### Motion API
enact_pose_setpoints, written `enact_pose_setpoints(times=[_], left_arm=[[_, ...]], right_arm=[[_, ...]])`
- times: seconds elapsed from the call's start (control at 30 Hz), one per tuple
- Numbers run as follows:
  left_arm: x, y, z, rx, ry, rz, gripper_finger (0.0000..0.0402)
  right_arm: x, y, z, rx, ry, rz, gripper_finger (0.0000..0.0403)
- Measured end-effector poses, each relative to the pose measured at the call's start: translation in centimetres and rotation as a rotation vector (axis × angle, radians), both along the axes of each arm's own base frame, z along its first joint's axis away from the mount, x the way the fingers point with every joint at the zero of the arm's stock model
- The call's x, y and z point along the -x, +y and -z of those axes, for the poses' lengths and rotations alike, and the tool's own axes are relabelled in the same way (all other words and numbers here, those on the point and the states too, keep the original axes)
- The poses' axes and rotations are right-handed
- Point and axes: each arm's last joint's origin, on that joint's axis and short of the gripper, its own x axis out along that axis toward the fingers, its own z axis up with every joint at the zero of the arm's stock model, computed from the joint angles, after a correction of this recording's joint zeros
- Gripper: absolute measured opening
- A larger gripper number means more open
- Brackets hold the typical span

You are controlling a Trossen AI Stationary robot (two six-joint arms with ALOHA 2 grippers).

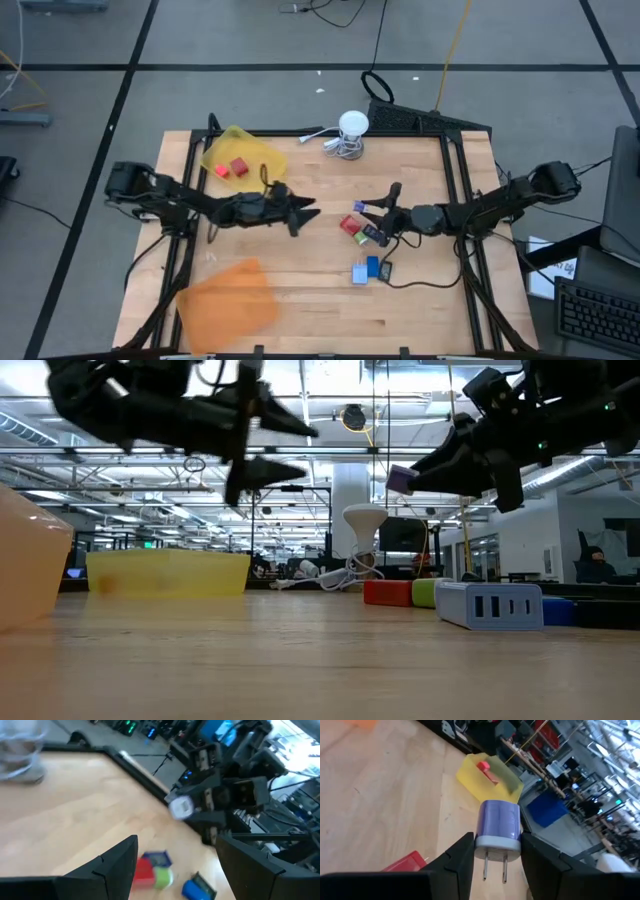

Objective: Pick & Place Office items
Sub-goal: Put the violet charger adapter into the yellow bin

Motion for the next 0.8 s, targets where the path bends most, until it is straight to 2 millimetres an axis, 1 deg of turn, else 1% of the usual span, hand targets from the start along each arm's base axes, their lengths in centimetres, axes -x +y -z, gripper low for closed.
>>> enact_pose_setpoints(times=[0.13, 0.33, 0.57, 0.8], left_arm=[[-3.0, -0.3, -1.2, -0.037, -0.032, 0.055, 0.0271], [-6.1, -0.6, -1.4, -0.025, -0.032, 0.091, 0.0271], [-8.4, -0.7, -1.0, -0.033, 0.01, 0.085, 0.0271], [-10.2, -0.8, -0.7, -0.032, 0.011, 0.077, 0.0271]], right_arm=[[0.1, 0.3, -0.2, 0.041, -0.005, 0.016, 0.013], [0.1, 1.2, -0.8, 0.051, -0.065, -0.022, 0.013], [0.2, 2.2, -1.2, 0.056, -0.099, -0.066, 0.013], [0.3, 2.2, -1.2, 0.054, -0.103, -0.041, 0.013]])
